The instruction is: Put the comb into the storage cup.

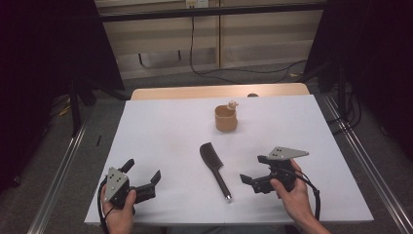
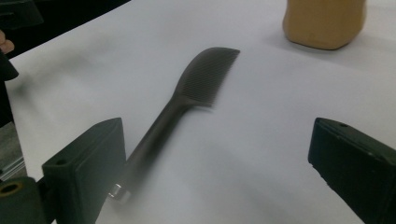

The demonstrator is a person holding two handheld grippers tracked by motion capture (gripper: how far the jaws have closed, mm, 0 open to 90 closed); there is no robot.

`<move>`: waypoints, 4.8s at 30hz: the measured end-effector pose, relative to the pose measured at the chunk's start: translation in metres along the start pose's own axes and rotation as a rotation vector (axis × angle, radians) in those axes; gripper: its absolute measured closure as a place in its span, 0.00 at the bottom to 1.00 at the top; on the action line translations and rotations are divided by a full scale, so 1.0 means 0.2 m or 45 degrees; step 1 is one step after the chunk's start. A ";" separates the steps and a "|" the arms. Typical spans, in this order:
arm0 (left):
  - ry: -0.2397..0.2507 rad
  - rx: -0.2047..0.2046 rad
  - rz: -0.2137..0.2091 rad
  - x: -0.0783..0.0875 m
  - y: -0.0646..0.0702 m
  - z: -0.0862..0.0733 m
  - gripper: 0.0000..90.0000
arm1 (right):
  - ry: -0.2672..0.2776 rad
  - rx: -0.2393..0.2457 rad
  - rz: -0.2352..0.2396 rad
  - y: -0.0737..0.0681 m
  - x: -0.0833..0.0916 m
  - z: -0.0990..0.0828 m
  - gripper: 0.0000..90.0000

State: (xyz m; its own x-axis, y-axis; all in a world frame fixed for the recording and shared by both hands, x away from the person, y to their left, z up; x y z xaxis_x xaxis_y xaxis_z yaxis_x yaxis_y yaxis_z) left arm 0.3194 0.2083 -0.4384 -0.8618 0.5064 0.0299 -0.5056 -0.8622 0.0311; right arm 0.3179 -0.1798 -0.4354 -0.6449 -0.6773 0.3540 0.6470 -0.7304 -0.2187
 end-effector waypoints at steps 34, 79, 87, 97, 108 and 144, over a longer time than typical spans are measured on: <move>-0.001 -0.005 -0.019 0.00 0.00 0.00 0.02 | -0.400 -0.029 0.155 -0.14 -0.33 0.05 0.06; -0.033 0.007 -0.041 -0.02 0.00 -0.01 0.02 | -0.794 -0.004 0.003 -0.18 -0.56 0.03 0.43; -0.031 0.009 -0.044 -0.02 0.00 -0.01 0.02 | -0.809 0.014 -0.010 -0.19 -0.57 0.03 0.52; -0.031 0.004 -0.044 -0.02 0.00 -0.01 0.02 | -0.870 0.034 -0.071 -0.20 -0.59 0.04 0.60; -0.035 0.004 -0.048 -0.03 0.01 -0.01 0.02 | -0.861 0.050 -0.103 -0.17 -0.59 0.04 0.80; -0.036 0.000 -0.049 -0.02 0.00 -0.01 0.02 | -0.725 0.091 -0.045 -0.15 -0.51 0.13 0.81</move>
State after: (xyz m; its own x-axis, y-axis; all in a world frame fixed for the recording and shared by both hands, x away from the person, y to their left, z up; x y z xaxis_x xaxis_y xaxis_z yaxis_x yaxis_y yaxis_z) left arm 0.3231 0.2057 -0.4410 -0.8401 0.5395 0.0566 -0.5385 -0.8420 0.0330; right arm 0.3754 -0.0870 -0.4413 -0.3587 -0.4840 0.7982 0.6675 -0.7307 -0.1431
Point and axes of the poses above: each handheld gripper's, and its own axes: x roughly backward along the jaws, z roughly out of its top, y roughly to its right, the point moved 4 cm from there along -x, roughly forward along the jaws, and after that the axes turned 11 degrees about y, right-handed, at the moved point
